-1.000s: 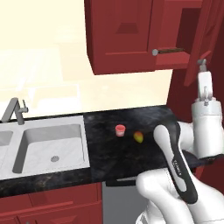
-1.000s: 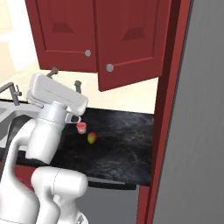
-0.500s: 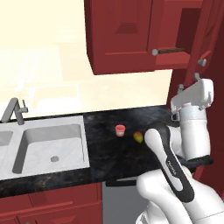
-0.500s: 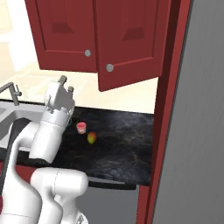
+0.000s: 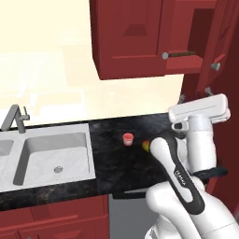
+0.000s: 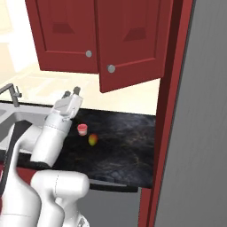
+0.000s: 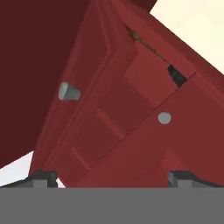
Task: Pick the pan from the cabinet and place it on the stove. Then turn on the stove burner for the pan.
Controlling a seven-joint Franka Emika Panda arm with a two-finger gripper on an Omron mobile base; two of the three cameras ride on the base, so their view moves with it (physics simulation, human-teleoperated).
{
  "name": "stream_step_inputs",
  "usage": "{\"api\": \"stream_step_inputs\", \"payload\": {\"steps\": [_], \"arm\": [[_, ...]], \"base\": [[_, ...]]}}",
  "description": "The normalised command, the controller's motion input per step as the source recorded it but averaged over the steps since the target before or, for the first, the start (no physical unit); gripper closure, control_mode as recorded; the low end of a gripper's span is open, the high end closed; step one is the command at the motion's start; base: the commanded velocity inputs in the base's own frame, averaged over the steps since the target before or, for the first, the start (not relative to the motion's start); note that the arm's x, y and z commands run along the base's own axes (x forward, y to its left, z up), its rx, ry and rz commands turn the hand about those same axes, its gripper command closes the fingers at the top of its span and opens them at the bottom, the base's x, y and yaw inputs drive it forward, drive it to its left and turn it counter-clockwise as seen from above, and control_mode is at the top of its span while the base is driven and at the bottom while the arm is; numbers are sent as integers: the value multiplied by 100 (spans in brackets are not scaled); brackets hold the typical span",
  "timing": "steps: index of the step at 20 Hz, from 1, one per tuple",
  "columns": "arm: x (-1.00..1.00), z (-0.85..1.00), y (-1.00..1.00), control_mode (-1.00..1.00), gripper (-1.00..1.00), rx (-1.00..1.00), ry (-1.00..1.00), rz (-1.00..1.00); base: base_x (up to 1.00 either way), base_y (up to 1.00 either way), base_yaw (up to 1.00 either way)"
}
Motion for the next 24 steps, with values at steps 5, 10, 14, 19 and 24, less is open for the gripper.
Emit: {"api": "stream_step_inputs", "payload": {"steps": [5, 10, 14, 19, 24], "arm": [[-1, -12, 7, -100, -100, 73, -3, 30], [-4, -9, 6, -100, -100, 75, -5, 27], [-10, -6, 4, -100, -100, 75, -6, 25], [-11, -1, 1, -100, -100, 74, -9, 26], [-18, 1, 0, -100, -100, 72, -12, 25]], "base": [[0, 0, 0], [0, 0, 0], [0, 0, 0], [0, 0, 0], [0, 0, 0]]}}
